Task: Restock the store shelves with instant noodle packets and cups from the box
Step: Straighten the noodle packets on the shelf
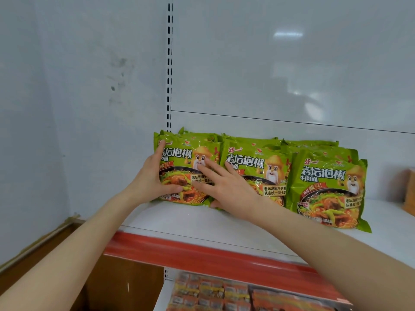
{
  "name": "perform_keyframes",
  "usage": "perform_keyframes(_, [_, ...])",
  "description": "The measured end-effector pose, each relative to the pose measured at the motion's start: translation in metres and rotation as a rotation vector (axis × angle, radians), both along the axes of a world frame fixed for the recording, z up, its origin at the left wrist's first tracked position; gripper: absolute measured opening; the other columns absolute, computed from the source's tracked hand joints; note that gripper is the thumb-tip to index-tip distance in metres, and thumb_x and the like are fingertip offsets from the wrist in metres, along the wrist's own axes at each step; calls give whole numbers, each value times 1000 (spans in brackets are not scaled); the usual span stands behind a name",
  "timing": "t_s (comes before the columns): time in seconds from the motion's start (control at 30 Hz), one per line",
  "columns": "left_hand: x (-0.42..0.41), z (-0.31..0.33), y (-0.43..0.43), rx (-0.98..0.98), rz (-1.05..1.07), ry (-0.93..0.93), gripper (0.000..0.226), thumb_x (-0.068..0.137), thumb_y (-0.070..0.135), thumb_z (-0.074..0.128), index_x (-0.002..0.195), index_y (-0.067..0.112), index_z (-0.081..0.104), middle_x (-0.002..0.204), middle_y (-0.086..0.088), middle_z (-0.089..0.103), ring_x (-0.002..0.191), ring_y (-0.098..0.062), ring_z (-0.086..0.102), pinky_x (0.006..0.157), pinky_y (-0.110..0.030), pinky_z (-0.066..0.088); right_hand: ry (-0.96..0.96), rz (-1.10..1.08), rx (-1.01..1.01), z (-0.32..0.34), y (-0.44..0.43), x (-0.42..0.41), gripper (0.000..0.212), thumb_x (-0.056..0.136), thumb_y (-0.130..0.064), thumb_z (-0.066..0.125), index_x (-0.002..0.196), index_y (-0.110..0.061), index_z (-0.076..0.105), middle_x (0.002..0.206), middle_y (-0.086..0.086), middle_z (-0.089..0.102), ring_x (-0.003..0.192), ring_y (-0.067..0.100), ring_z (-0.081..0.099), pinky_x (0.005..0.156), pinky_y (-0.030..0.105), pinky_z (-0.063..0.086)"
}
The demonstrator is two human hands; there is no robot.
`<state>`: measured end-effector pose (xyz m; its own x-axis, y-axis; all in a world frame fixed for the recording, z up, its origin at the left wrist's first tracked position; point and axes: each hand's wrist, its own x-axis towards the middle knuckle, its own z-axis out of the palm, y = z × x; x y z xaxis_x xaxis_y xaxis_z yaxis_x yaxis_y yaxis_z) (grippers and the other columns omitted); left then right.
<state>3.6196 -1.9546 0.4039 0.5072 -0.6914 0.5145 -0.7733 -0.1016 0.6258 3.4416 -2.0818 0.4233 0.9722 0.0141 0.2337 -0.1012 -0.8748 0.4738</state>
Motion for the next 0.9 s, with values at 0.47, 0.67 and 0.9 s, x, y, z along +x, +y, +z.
perform_keyframes(0.47, [-2, -1, -1, -50, -34, 109, 127, 59, 16, 87, 147, 27, -4, 142, 5, 30, 130, -17, 38, 109, -42, 35, 26, -323, 449, 87, -36, 86, 76, 86, -70, 16, 146, -24, 20, 152, 7, 28, 139, 28, 27, 114, 52, 13])
perform_keyframes(0.67, [-7, -1, -2, -23, -24, 119, 129, 51, 33, 82, 146, 31, -5, 147, 3, 27, 133, -17, 35, 110, -44, 33, 50, -330, 379, 86, -39, 77, 75, 86, -71, 10, 145, -26, 23, 151, 6, 30, 139, 28, 28, 115, 55, 9])
perform_keyframes(0.9, [-23, 2, 10, 7, 201, -40, 125, 58, 34, 85, 148, 25, -1, 155, -16, 2, 144, -27, 2, 116, -44, 13, -280, -20, 300, 89, -8, 21, 61, 92, -55, 33, 144, -24, 27, 153, 4, 25, 142, 20, 19, 115, 49, 15])
